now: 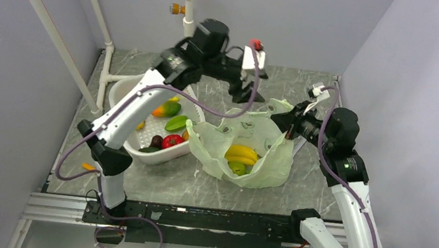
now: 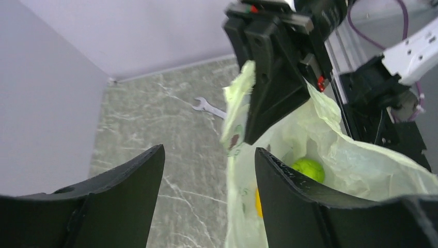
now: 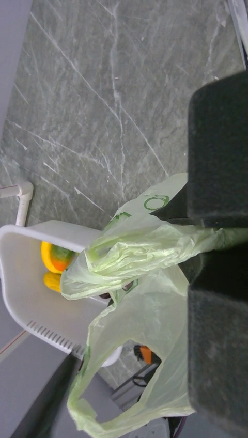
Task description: Place the fake fruits into the plastic bag and tie a complex knot
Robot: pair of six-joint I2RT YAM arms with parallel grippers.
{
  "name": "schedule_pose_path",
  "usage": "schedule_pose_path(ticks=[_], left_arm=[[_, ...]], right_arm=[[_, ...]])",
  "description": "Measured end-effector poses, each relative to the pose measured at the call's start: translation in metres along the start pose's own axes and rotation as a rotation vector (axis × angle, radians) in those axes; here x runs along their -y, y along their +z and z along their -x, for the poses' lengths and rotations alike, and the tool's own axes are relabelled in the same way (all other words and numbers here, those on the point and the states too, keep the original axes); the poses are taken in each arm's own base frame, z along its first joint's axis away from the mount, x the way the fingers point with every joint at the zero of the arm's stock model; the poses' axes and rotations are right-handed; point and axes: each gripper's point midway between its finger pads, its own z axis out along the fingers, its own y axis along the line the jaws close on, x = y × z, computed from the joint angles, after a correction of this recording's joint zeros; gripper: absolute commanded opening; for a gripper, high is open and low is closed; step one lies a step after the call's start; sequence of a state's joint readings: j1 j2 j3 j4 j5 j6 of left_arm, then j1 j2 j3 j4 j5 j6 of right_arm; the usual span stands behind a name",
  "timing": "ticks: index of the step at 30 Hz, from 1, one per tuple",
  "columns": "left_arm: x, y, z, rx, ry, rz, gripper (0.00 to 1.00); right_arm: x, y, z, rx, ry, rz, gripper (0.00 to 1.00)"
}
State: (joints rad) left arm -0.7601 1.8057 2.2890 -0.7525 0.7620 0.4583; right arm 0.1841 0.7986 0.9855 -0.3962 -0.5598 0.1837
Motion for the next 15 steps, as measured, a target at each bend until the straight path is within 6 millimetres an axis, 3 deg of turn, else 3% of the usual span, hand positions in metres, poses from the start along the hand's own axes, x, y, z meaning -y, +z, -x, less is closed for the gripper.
schedule_pose_path(ticks=[2,5,10,14,15], left_arm=[[0.009,0.023,-0.024,-0.043,0.007,-0.041,0.64],[0.024,0.040,-0.038,-0.082,0.068,-0.076,0.61],[0.049,0.056,-0.037,-0.121,0.198,-0.089,0.53],[0.059,0.062,-0.033,-0.156,0.297,-0.069,0.37],[0.060,0.063,-0.033,-0.165,0.320,-0.061,0.29]], right_arm=[[0.000,0.005,-0.001,-0.017,-0.023,0.011,0.03],[-0.004,0.008,-0.003,-0.029,-0.067,0.032,0.03],[-0.012,0.011,-0.005,-0.051,-0.119,0.069,0.03],[-0.021,0.015,-0.007,-0.066,-0.142,0.104,0.05],[-0.024,0.015,-0.009,-0.069,-0.152,0.113,0.07]])
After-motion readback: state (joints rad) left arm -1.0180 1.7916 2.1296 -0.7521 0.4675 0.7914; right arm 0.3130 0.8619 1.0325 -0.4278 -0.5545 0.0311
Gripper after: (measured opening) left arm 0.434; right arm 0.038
